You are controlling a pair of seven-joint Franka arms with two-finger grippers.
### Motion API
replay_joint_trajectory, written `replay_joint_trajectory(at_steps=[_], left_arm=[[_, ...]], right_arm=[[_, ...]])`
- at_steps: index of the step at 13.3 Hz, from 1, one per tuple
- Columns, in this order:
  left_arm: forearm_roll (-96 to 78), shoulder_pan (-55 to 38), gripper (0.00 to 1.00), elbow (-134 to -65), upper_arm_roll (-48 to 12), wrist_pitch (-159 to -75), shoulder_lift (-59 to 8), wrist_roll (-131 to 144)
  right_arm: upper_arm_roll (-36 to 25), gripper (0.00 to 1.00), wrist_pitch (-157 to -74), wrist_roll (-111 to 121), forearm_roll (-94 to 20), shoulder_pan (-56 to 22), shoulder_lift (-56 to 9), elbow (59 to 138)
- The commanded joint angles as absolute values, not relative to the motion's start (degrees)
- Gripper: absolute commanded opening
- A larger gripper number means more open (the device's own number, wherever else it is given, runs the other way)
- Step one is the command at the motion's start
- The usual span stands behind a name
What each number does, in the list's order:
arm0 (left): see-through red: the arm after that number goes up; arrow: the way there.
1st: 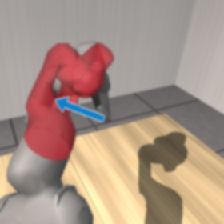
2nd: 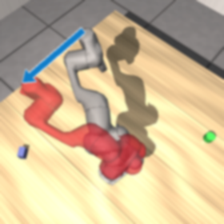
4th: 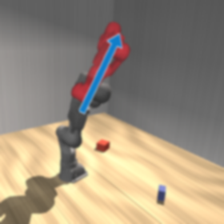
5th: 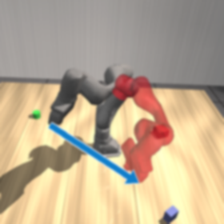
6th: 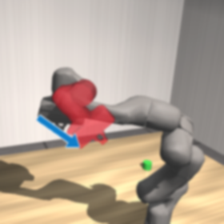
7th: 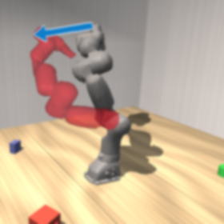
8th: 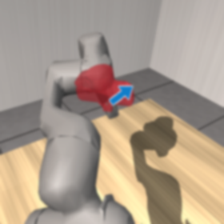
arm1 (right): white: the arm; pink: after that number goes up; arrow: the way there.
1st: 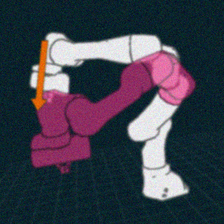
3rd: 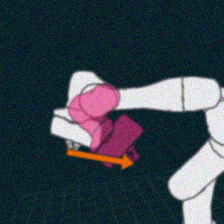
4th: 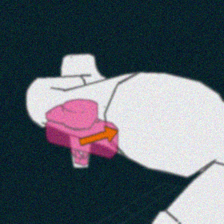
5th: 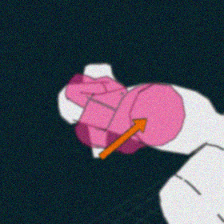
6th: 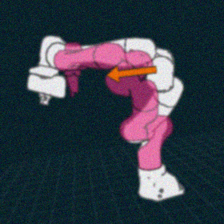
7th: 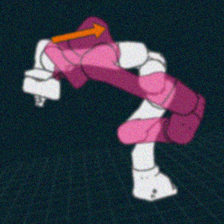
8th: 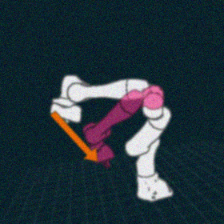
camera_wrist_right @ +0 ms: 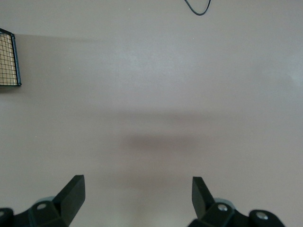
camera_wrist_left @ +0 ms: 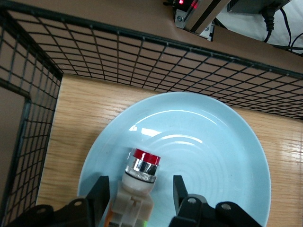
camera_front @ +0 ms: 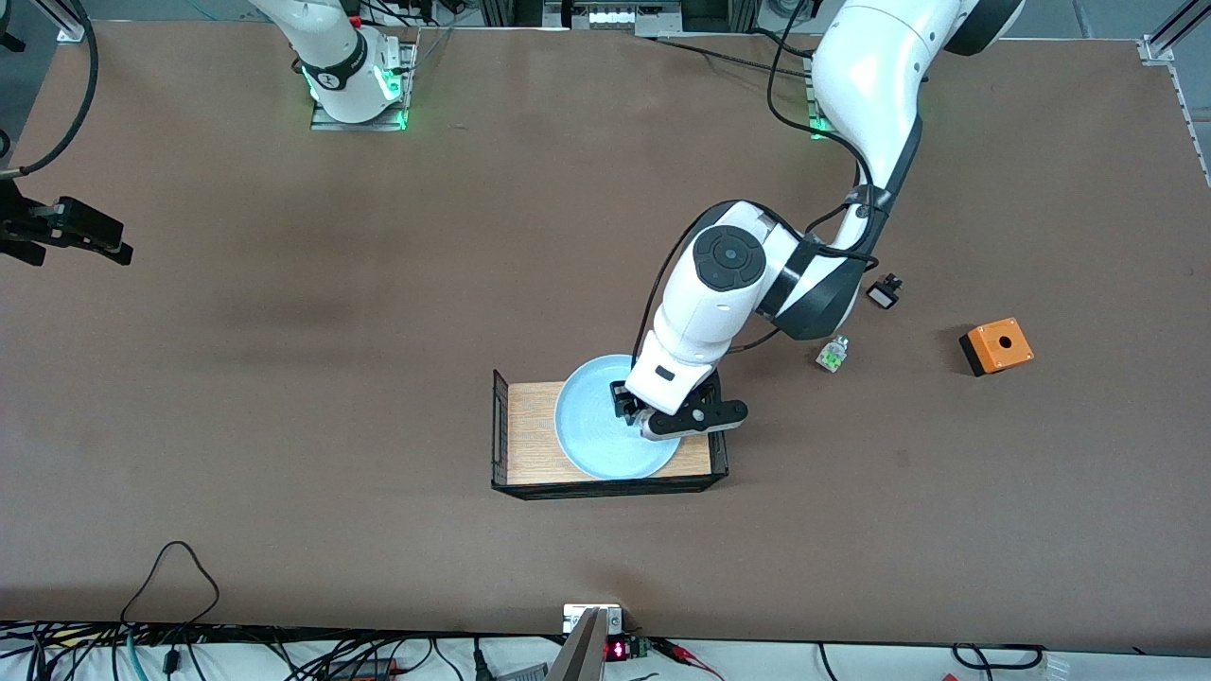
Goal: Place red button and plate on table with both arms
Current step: 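Close the left gripper on the red button's white body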
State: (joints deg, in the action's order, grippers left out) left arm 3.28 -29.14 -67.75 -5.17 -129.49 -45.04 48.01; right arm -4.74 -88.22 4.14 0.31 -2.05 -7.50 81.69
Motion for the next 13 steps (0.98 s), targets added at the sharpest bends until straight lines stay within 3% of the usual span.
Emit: replay_joint_trajectory(at_steps=[1,13], left_arm=[[6.50,-29.71,0.62,-67.85,-4.66,-128.94,-45.18,48.96],[6.59,-30.06,0.62,-68.20,-5.36,-125.34,-44.74,48.34]], right_arm=[[-4.57,1.00,-88.33,3.60,0.62,-1.76,-7.82,80.68],[-4.57,1.00,-88.33,3.60,0.62,-1.67,-7.82,80.77]])
